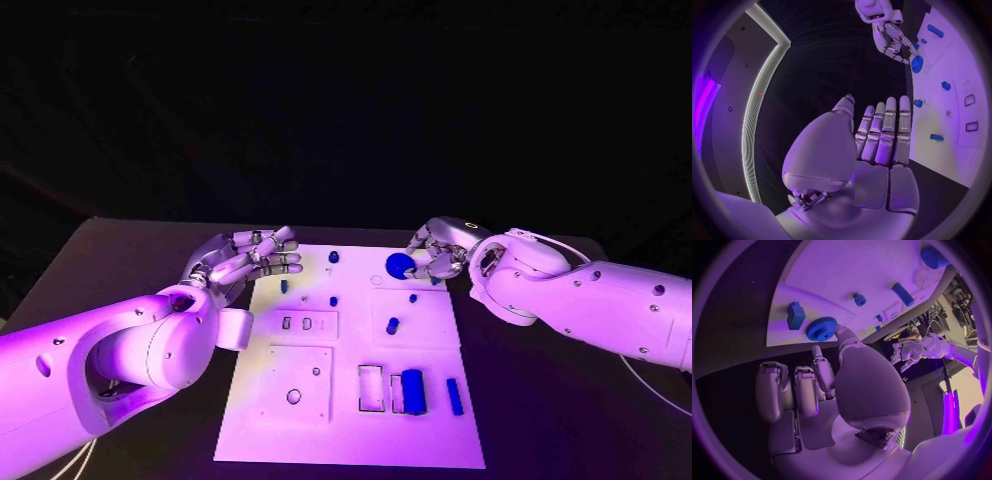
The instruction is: Assemble the parts on the task board
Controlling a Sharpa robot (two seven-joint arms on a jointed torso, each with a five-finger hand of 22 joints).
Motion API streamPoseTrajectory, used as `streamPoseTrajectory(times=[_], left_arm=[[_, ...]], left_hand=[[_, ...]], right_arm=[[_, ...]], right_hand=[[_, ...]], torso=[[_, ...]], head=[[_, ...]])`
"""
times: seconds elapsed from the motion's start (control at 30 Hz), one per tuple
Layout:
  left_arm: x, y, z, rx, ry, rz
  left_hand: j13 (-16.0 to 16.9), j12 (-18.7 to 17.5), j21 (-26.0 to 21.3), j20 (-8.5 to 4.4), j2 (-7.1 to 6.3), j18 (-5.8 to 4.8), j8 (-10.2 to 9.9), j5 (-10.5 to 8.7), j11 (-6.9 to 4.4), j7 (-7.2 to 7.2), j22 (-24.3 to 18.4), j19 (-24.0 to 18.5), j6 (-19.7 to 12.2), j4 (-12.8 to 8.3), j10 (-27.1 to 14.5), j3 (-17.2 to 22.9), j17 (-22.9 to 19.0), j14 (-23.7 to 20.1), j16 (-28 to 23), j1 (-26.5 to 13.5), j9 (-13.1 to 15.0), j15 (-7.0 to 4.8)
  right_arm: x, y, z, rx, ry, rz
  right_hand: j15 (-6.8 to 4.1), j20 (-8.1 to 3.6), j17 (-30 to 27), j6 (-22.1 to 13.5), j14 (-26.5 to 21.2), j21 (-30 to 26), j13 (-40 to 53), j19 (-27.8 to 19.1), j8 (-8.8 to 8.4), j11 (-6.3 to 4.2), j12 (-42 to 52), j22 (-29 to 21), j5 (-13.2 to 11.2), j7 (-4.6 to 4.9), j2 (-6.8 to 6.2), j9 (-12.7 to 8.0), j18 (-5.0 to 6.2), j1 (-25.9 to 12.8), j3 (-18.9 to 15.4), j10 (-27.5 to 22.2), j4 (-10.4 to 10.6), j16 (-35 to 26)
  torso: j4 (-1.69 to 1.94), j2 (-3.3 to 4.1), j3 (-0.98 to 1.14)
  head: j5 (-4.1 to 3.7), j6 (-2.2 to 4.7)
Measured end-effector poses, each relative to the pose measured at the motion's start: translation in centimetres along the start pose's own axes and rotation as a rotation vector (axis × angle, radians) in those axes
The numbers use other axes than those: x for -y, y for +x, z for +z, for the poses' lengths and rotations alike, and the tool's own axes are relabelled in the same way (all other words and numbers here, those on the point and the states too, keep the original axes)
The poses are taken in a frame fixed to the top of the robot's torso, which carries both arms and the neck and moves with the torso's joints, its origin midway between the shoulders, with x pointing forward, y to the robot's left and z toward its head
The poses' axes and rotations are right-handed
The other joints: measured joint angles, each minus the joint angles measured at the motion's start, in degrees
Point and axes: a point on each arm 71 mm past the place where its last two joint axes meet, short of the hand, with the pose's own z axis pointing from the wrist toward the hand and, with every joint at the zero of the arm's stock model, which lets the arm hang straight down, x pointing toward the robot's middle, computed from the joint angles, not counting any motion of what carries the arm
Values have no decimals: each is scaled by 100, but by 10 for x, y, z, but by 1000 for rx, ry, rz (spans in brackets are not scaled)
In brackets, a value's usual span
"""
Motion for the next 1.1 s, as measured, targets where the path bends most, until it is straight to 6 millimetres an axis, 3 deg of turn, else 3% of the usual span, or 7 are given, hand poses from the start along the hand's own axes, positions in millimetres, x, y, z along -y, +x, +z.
streamPoseTrajectory(times=[0.8,1.1], left_arm=[[-1,1,1,-6,-6,-2],[-1,0,2,-6,-9,-2]], left_hand=[[0,1,0,0,0,0,-21,0,0,0,0,0,0,0,0,0,-1,1,0,0,0,0],[0,1,0,0,0,0,-21,0,0,0,5,0,0,0,0,0,-2,1,0,0,0,-1]], right_arm=[[-3,6,18,-34,26,-4],[-5,6,21,-36,25,-5]], right_hand=[[20,0,-2,-23,-20,22,100,42,88,18,89,-2,20,23,83,33,-62,83,-77,18,77,45],[40,0,-2,-23,0,37,151,42,111,22,138,-2,19,23,133,41,-61,133,-77,47,77,45]], torso=[[4,1,2],[3,1,4]], head=[[-12,-44],[31,-68]])
